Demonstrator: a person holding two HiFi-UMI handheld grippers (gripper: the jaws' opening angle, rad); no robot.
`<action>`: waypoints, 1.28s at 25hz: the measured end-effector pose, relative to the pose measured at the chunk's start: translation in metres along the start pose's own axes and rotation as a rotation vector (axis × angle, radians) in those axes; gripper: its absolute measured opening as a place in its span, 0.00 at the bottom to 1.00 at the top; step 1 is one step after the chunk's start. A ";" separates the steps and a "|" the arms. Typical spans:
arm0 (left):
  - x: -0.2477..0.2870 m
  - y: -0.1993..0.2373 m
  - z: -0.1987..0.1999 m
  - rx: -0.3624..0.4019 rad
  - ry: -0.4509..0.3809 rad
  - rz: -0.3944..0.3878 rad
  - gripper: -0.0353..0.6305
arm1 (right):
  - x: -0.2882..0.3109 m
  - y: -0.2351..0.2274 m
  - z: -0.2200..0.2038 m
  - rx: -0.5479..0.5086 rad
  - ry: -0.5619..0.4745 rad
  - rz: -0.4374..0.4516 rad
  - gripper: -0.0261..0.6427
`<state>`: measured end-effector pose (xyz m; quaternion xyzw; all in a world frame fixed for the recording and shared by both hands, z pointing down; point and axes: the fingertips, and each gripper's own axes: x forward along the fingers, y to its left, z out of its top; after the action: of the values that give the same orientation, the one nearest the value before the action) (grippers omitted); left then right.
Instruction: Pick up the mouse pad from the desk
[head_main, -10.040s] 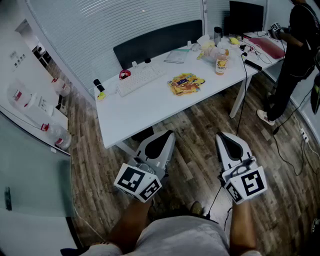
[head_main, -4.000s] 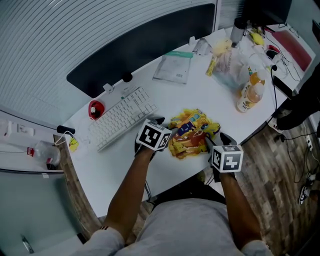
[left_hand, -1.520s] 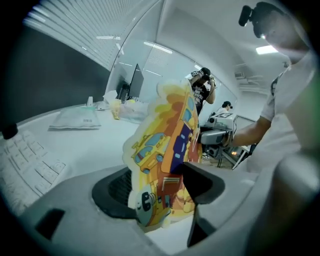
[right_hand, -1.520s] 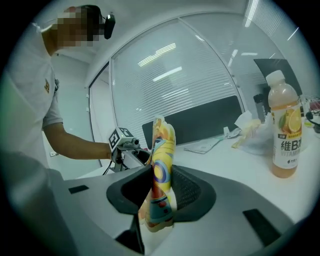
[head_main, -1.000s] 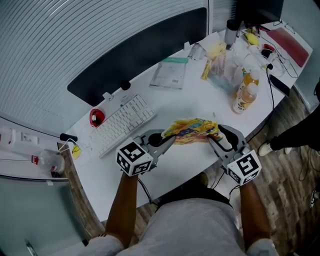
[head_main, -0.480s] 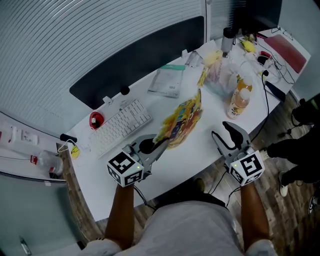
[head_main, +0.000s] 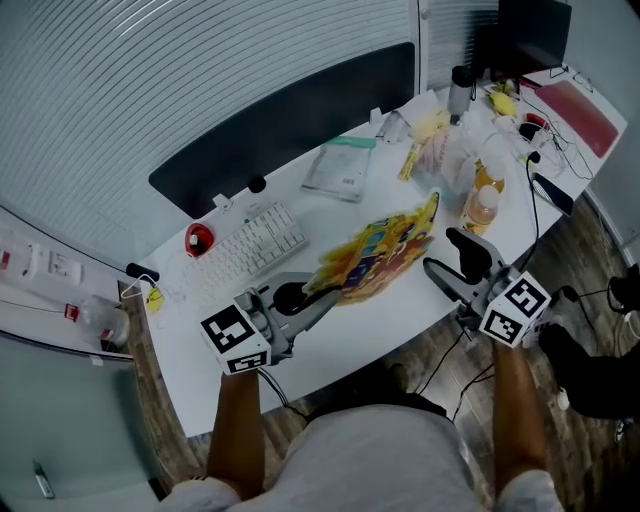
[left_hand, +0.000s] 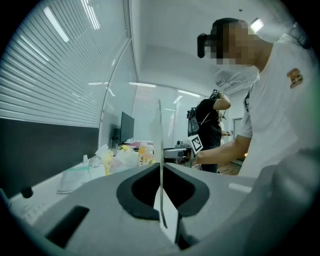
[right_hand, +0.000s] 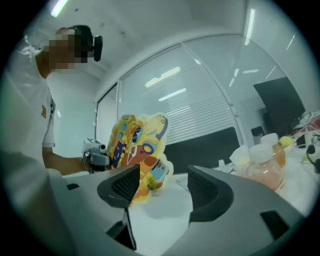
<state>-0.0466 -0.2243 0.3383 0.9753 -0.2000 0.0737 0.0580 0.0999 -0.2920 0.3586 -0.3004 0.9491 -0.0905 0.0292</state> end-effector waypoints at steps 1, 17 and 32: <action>0.000 -0.002 0.003 0.002 -0.005 -0.017 0.09 | 0.002 0.000 0.005 0.019 -0.010 0.030 0.42; 0.005 0.005 0.023 -0.038 -0.059 -0.025 0.09 | 0.005 0.038 0.045 -0.034 -0.098 0.219 0.23; 0.014 0.037 0.031 -0.113 -0.152 0.204 0.09 | 0.007 0.042 0.036 -0.229 -0.015 -0.012 0.08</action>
<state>-0.0452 -0.2677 0.3133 0.9478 -0.3059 -0.0065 0.0896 0.0746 -0.2674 0.3149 -0.3082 0.9511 0.0205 0.0015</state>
